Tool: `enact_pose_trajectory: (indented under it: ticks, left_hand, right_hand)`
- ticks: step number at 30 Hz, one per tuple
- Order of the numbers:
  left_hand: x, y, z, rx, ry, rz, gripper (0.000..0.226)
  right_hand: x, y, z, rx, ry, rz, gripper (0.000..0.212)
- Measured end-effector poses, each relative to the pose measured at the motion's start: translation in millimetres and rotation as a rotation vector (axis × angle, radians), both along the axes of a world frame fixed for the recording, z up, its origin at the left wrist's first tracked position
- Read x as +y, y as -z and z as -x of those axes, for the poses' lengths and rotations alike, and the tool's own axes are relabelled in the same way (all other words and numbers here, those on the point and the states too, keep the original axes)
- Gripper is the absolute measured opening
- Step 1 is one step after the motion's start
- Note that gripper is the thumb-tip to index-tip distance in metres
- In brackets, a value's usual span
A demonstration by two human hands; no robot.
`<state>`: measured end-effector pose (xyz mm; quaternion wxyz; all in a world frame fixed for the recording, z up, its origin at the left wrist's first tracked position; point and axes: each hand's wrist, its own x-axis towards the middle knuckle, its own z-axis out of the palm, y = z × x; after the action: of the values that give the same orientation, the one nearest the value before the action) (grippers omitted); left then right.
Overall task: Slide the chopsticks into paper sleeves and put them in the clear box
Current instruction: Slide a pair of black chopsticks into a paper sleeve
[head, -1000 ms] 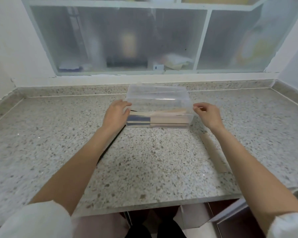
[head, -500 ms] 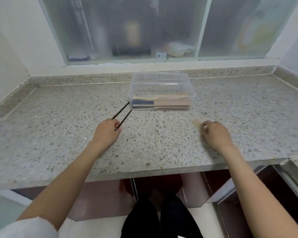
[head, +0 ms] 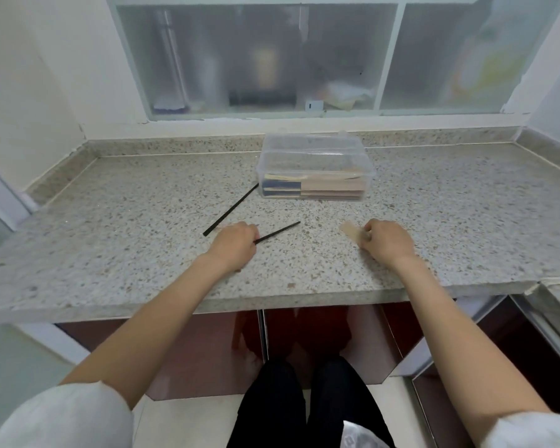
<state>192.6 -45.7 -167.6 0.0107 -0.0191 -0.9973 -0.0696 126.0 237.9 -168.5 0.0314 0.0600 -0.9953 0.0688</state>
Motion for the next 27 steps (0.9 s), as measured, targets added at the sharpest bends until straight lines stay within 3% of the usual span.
enact_pose_trajectory:
  ticks: [9,15,17,22,25,27]
  left_hand:
    - [21,-40,-26,0.415,0.139,-0.088,0.033]
    - [34,-23,-38,0.397,0.096,-0.177,0.031]
    - [34,-19,-41,0.394,0.073,-0.203,0.029]
    - [37,-10,-51,0.356,0.032,-0.32,0.027]
    - [39,-7,-56,0.382,0.021,-0.395,0.026]
    - [42,-9,-58,0.428,0.005,-0.45,0.026]
  right_hand:
    - [-3,7,-20,0.034,-0.213,-0.055,0.032]
    - [-7,19,-66,0.013,-0.369,-0.281,0.098]
    - [-3,22,-72,0.018,-0.453,-0.173,0.089]
    - [9,31,-84,0.191,-0.656,0.122,0.034]
    - [12,26,-95,0.28,-0.557,0.344,0.01]
    - [11,18,-96,0.332,-0.313,0.686,0.008]
